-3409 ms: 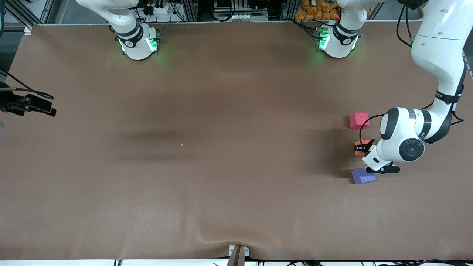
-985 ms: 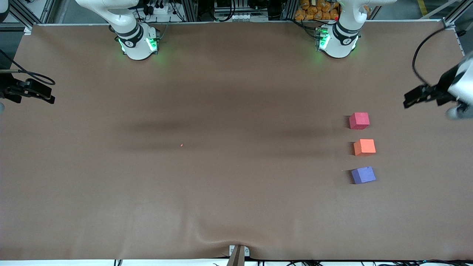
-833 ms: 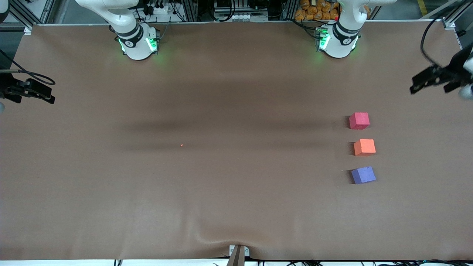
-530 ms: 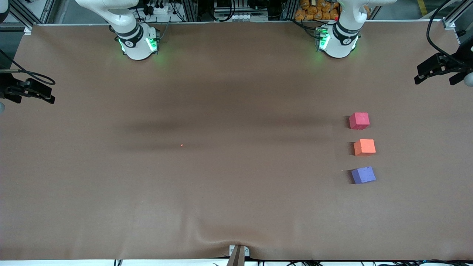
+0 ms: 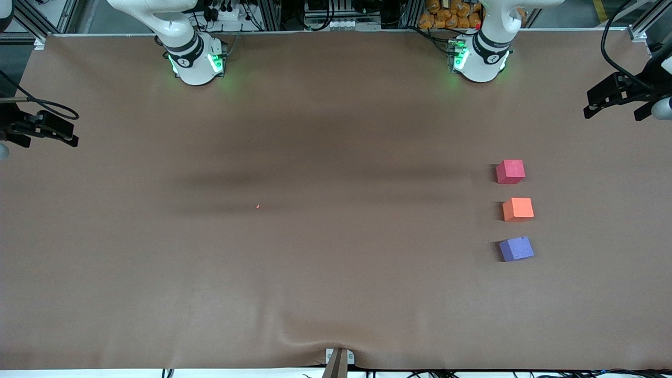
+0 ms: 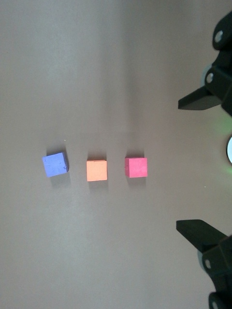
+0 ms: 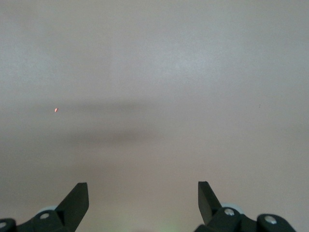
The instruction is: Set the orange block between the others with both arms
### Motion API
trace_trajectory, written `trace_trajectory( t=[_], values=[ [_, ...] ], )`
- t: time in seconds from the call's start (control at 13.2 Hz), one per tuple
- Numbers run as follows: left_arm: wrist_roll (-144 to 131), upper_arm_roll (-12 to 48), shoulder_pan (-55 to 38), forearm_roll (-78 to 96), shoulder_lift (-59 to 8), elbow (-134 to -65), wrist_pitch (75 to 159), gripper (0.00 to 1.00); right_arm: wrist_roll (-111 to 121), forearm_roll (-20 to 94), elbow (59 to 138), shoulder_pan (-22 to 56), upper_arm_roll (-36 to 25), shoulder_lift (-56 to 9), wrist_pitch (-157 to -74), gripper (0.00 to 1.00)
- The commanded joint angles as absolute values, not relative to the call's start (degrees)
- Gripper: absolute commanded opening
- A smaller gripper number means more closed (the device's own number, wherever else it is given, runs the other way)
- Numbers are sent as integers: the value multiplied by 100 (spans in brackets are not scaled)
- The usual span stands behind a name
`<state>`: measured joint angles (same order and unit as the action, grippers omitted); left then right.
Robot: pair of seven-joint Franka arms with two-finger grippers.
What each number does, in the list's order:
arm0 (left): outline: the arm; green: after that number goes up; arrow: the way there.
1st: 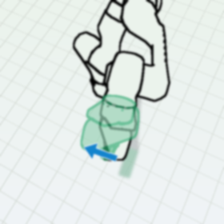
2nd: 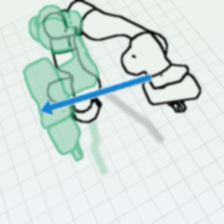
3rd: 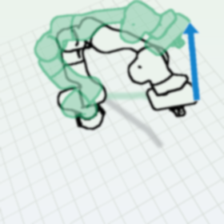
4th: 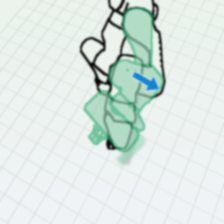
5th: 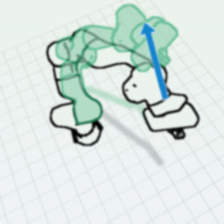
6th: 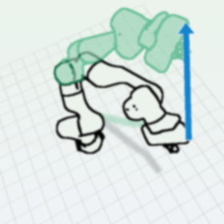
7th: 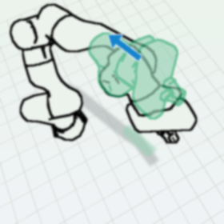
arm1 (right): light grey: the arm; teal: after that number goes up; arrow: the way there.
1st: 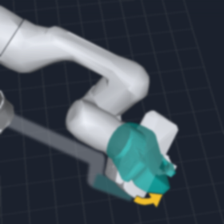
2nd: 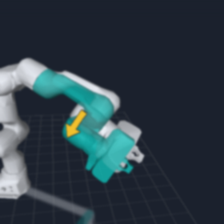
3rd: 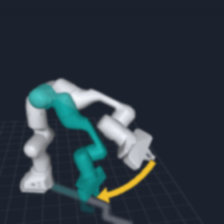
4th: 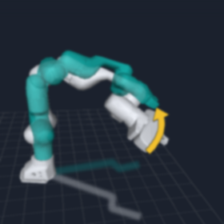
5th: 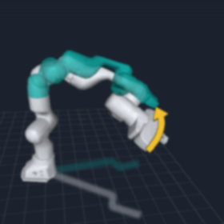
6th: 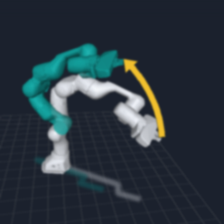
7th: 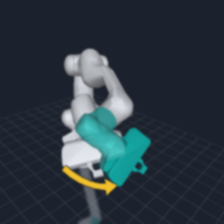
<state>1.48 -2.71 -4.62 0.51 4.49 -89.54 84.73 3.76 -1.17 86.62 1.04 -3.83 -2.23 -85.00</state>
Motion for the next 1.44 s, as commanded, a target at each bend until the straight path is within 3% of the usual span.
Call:
trace_trajectory(
  t=[0.0, 1.36],
  values=[
    [167, -281, -431, 97, 501, -8859, 8394, 100, 439, -35, 8684, 79, -387, -184, -8473, 100],
    [176, -272, -440, 9, 448, -8903, 8464, 100, 439, 35, 8666, 106, -369, -167, -8464, 100]
  ],
)
